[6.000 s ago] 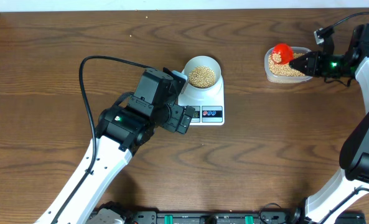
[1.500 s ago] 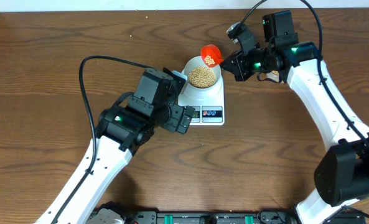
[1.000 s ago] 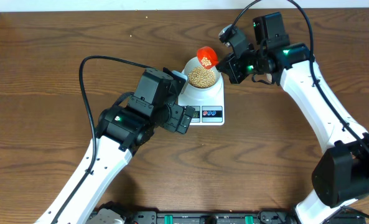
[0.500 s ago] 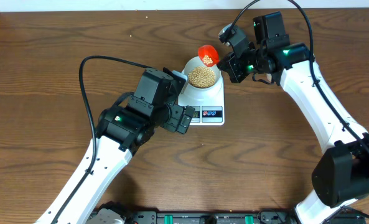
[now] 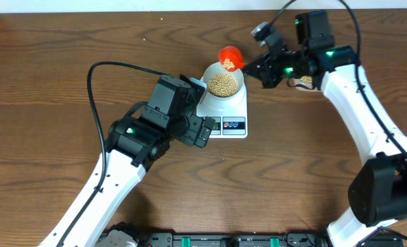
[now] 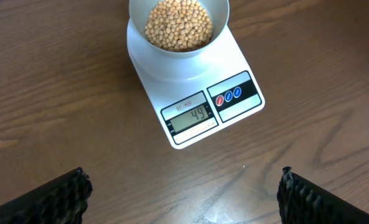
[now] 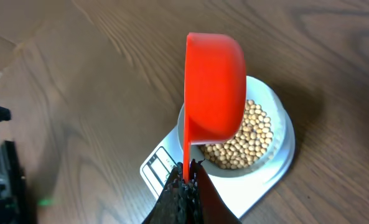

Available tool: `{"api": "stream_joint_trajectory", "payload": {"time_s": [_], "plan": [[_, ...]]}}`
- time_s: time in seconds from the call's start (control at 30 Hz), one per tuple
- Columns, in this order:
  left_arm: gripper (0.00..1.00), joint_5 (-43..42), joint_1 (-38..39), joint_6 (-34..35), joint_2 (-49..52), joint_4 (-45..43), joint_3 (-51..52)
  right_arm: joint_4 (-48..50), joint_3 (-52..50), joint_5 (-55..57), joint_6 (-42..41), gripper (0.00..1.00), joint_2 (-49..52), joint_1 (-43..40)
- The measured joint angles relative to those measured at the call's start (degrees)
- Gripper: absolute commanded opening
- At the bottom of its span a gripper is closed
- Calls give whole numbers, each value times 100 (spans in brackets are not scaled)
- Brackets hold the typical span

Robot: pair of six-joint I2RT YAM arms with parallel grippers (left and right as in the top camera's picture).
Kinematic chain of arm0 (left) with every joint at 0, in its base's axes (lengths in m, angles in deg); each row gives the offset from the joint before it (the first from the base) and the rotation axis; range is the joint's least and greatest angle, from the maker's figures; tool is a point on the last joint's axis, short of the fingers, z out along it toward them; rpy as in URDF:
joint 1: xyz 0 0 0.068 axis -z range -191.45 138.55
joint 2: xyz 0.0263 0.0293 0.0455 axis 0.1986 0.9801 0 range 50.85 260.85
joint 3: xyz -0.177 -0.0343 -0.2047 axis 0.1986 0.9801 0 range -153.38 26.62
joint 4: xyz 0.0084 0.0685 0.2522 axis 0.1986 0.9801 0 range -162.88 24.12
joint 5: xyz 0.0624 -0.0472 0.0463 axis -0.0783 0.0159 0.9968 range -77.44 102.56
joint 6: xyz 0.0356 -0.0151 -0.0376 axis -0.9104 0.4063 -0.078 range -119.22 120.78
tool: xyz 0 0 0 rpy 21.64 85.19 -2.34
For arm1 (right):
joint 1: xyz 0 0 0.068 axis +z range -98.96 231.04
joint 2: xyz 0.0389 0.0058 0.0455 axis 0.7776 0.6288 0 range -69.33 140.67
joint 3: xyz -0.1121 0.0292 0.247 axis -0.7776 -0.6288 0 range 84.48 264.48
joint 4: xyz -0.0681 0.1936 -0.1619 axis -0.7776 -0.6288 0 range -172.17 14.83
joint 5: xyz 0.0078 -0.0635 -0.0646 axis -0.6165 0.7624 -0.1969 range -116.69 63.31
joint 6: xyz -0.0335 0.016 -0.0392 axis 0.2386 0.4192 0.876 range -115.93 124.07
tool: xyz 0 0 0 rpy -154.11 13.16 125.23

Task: Scoop item into bowl and weigh 50g on scale
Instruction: 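Tilt the red scoop over the bowl to pour soybeans, then keep tilting the red scoop over the bowl, trickling beans slowly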

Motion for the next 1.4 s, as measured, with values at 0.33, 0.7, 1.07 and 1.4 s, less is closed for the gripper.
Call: {"api": "stream_joint_trajectory", "payload": {"time_s": [0.33,0.7,1.07,1.4], "plan": [[98,0,0,2,0,2,0,-332,0,-295,4,1,0,-372],[98,0,0,2,0,2,0,-706,0,-778,50,1,0,-387],[98,0,0,0,0,2,0,-614,0,-1172,-66,1,0,-588],[98,0,0,2,0,2,0,-573,0,-1154,50,1,0,-588]]}}
